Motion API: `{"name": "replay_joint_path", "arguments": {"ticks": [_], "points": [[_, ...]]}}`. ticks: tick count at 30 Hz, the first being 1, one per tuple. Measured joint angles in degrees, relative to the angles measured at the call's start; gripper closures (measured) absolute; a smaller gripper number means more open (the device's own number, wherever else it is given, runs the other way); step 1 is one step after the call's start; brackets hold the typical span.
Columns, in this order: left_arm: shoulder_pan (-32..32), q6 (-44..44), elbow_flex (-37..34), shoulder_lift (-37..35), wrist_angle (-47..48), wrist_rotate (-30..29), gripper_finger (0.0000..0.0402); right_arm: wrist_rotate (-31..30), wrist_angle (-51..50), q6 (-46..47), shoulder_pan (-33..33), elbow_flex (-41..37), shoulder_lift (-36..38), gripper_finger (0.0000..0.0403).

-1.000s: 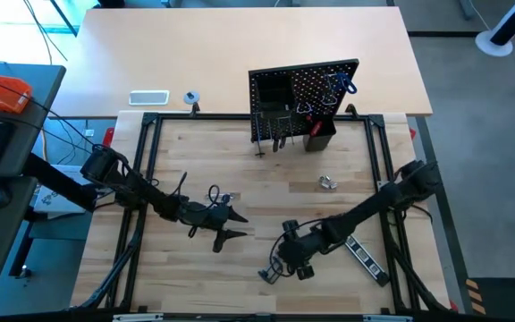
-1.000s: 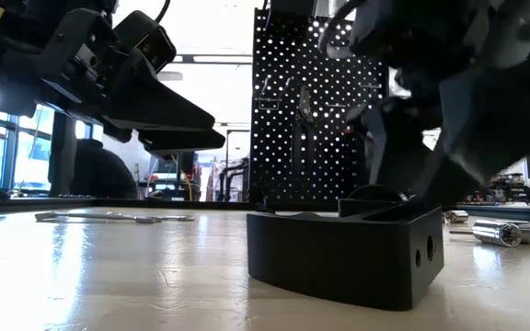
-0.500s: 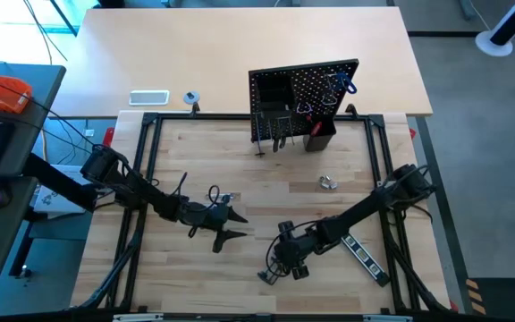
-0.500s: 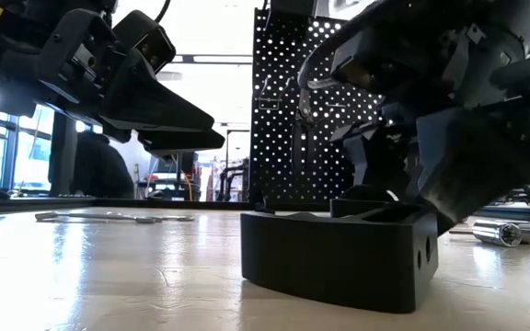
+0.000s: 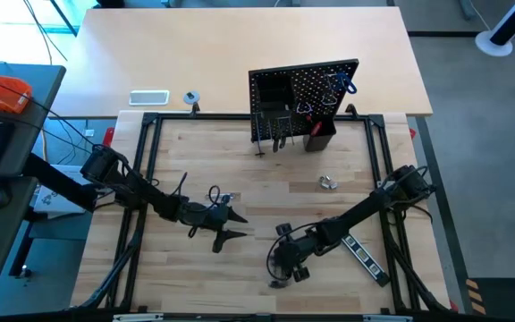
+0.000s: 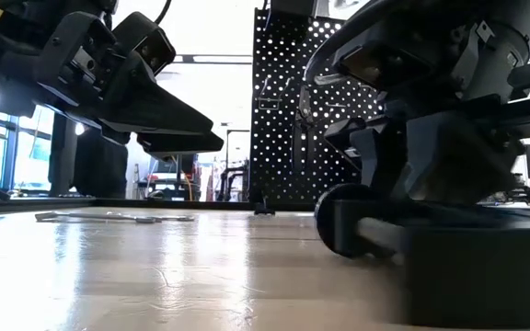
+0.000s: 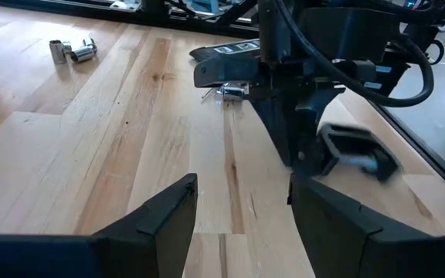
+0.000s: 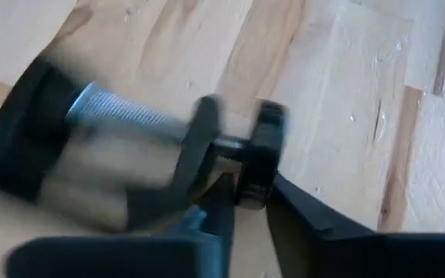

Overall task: Hang tools onto peg board
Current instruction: Hang the black clamp on the peg board

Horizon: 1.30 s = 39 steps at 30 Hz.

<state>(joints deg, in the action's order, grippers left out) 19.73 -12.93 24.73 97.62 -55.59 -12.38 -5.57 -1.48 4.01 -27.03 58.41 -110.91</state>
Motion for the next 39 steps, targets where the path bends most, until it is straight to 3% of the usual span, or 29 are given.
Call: {"name": "replay_joint_path", "arguments": {"ticks": [3, 10, 17, 24, 39], "points": [[0.0, 0.0, 0.0, 0.0, 0.1, 0.0, 0.0202, -0.4, -0.4, 0.0, 0.0, 0.0, 0.0, 0.0380], [0.0, 0.0, 0.0, 0.0, 0.5, 0.0, 0.0202, -3.8, -2.0, 1.6, 0.0, 0.1, 0.0, 0.0367], [0.0, 0.1, 0.0, 0.0, 0.5, 0.0, 0.0202, -7.0, -4.8, 3.0, 0.0, 0.0, 1.1, 0.0379], [0.0, 0.1, 0.0, 0.0, 0.9, 0.0, 0.0202, -15.7, -13.1, 4.8, 0.1, -0.1, 4.9, 0.0379], [0.0, 0.1, 0.0, 0.0, 1.0, 0.0, 0.0202, -27.0, -22.8, 10.7, 0.1, -0.2, 10.5, 0.0380]]}}
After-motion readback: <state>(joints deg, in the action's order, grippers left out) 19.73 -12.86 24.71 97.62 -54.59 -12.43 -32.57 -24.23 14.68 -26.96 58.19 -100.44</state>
